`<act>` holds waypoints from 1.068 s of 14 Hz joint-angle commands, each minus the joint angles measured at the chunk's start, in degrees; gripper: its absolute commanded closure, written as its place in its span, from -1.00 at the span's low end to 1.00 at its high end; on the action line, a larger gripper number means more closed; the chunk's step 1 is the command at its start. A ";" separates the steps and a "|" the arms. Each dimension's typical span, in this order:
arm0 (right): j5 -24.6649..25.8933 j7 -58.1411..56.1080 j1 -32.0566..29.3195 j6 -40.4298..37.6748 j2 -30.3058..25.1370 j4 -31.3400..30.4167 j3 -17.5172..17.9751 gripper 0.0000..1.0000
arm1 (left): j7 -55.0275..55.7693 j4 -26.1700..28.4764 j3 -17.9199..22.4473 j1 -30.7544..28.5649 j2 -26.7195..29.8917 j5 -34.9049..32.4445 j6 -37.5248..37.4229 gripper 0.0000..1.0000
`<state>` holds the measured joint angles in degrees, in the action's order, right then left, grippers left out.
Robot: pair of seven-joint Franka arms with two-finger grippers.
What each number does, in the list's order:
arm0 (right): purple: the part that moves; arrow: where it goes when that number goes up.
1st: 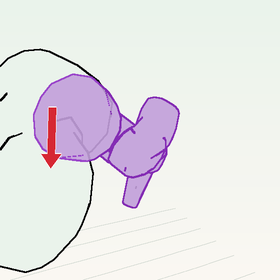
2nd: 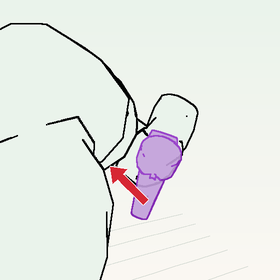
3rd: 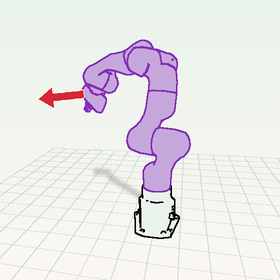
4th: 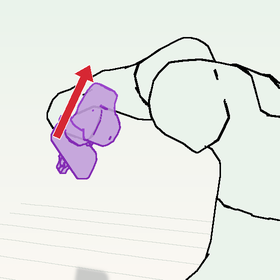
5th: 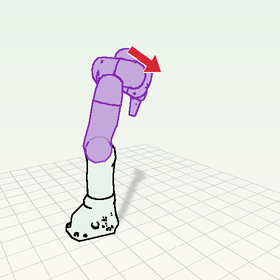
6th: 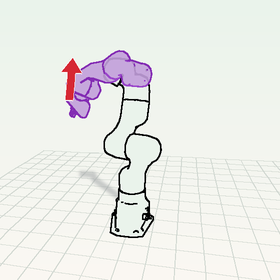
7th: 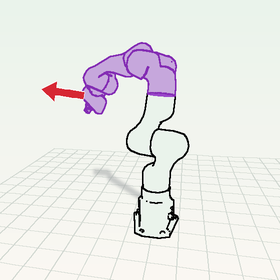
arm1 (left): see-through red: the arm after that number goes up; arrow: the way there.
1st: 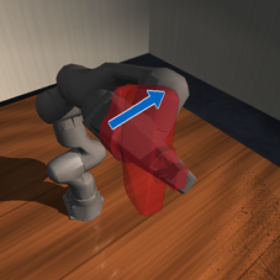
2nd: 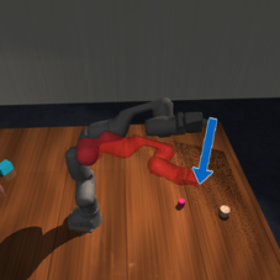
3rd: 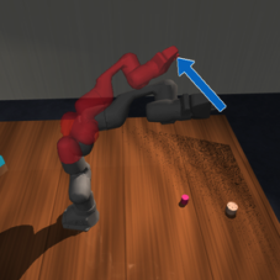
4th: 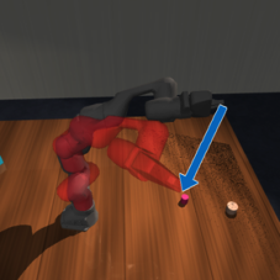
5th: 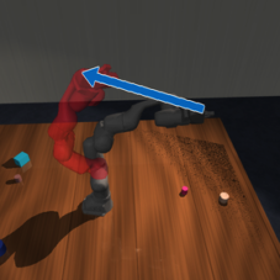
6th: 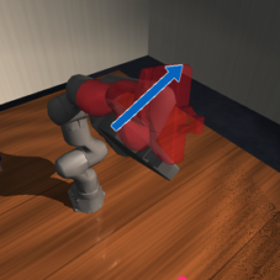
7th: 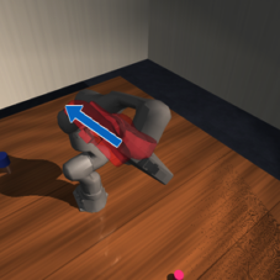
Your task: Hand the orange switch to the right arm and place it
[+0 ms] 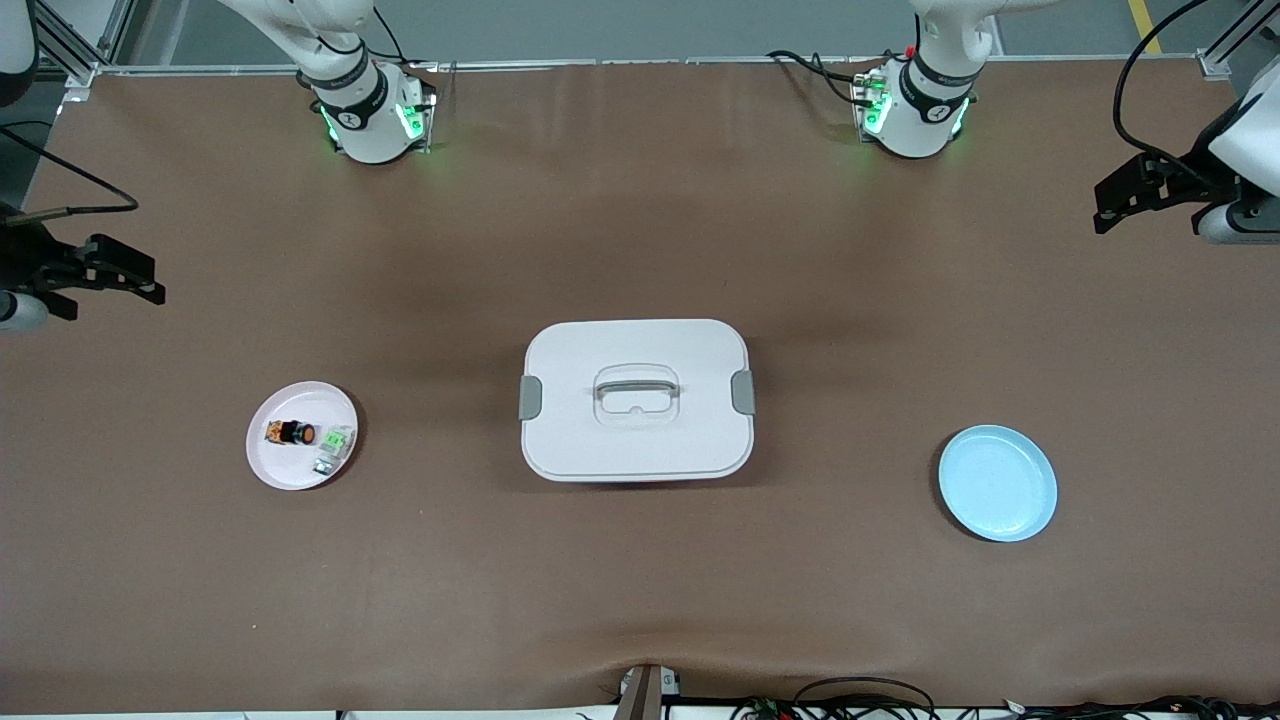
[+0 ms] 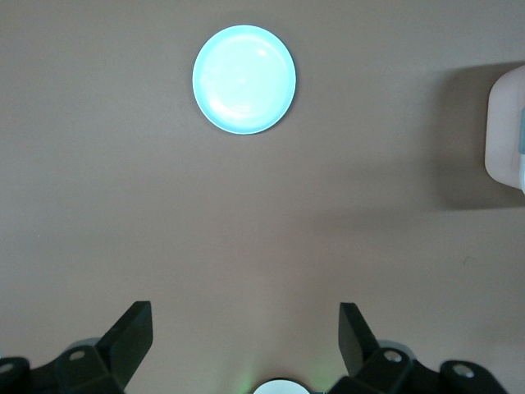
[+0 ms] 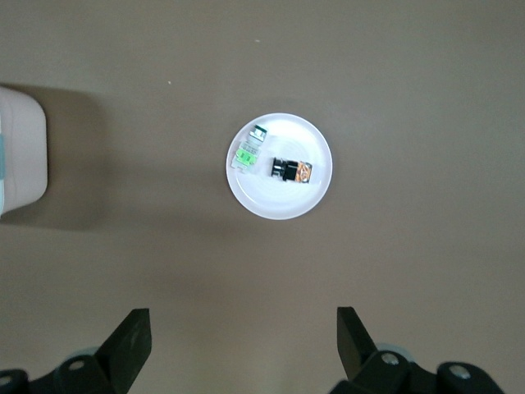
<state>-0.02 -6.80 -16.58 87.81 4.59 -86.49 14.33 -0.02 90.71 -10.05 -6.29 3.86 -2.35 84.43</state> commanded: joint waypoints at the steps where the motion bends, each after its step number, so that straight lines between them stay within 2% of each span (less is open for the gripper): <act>1: 0.29 7.58 -0.73 -3.16 -0.55 1.58 -0.09 -1.00 | -0.68 0.61 0.12 -0.22 1.33 0.77 -0.14 -1.00; 4: -2.42 11.89 -4.67 -6.50 -0.46 6.06 -0.18 -1.00 | -0.51 0.52 0.12 -0.22 1.42 0.86 -0.05 -1.00; 6: -4.28 12.26 -6.96 -6.95 -0.46 6.42 -0.27 -1.00 | -0.33 0.52 0.12 -0.22 1.42 0.86 -0.14 -1.00; 10: -0.86 12.00 -5.65 -6.33 -0.64 6.77 0.61 -1.00 | -0.42 0.52 0.12 -1.18 1.33 0.86 -0.05 -1.00; 15: -1.12 5.24 -4.68 -7.82 -1.25 6.77 1.66 -1.00 | -0.51 0.61 0.12 -1.89 1.33 0.86 -0.05 -1.00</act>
<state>-1.94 1.03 -21.63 81.48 4.15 -80.16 15.51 0.00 90.69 -10.00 -7.49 4.10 -2.35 84.43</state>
